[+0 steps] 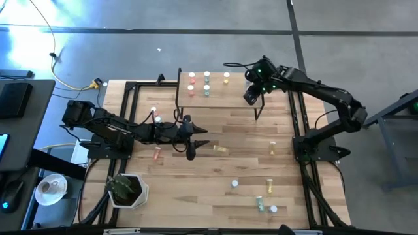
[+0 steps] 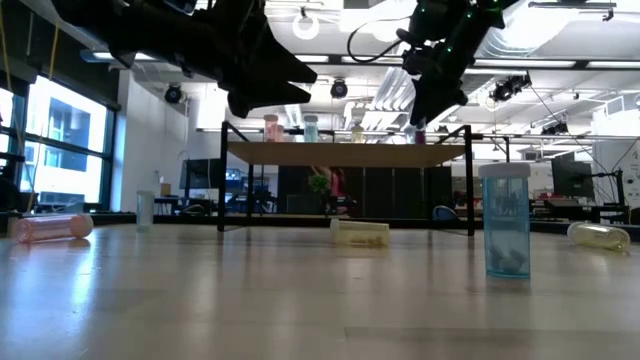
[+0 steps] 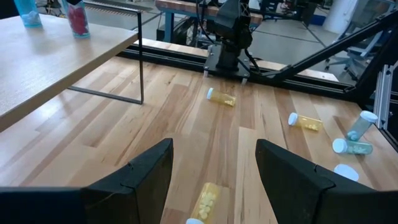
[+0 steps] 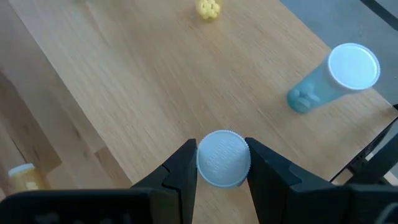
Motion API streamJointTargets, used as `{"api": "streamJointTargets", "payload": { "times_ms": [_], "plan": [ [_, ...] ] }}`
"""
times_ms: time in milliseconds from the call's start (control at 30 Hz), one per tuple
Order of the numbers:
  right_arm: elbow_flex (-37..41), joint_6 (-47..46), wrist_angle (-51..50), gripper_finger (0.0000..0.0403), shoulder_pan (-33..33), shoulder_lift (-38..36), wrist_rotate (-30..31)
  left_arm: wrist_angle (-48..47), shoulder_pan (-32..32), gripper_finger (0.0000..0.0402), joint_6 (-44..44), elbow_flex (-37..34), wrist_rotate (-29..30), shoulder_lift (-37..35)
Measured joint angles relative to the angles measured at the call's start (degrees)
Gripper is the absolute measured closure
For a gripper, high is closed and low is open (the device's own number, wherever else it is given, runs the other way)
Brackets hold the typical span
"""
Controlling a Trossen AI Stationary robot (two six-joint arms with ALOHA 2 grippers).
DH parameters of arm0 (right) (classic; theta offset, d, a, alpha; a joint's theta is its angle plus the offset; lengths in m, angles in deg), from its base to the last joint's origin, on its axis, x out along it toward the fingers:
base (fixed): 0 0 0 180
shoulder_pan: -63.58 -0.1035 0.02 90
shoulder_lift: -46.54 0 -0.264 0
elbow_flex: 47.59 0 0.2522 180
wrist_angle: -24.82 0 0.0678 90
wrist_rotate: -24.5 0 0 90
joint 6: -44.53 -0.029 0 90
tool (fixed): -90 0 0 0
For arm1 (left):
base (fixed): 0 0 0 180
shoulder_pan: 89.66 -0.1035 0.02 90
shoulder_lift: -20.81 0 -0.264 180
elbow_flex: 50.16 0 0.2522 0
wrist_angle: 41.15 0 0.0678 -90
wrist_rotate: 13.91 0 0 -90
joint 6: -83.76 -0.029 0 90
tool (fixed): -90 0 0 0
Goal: Pick and place medicine bottles onto shelf by color
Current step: Put the blue medicine bottle on the shelf
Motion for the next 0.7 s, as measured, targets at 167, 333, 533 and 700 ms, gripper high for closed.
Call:
{"api": "streamJointTargets", "payload": {
  "times_ms": [167, 333, 533, 700],
  "plan": [
    [0.0, 0.0, 0.0, 0.0299, 0.0, 0.0, 0.7, 0.0, 0.0, 0.0181, 0.0, 0.0, 0.0, 0.0],
    [0.0, 0.0, 0.0, 0.0294, 0.0, 0.0, 0.1, 0.0, 0.0, 0.0181, 0.0, 0.0, 0.0, 0.0],
    [0.0, 0.0, 0.0, 0.029, 0.0, 0.0, -0.1, 0.0, 0.0, 0.0181, 0.0, 0.0, 0.0, 0.0],
    [0.0, -0.4, 0.2, 0.0289, 0.0, 0.0, -0.1, 0.0, 0.0, 0.0181, 0.0, 0.0, 0.0, 0.0]
  ]
}}
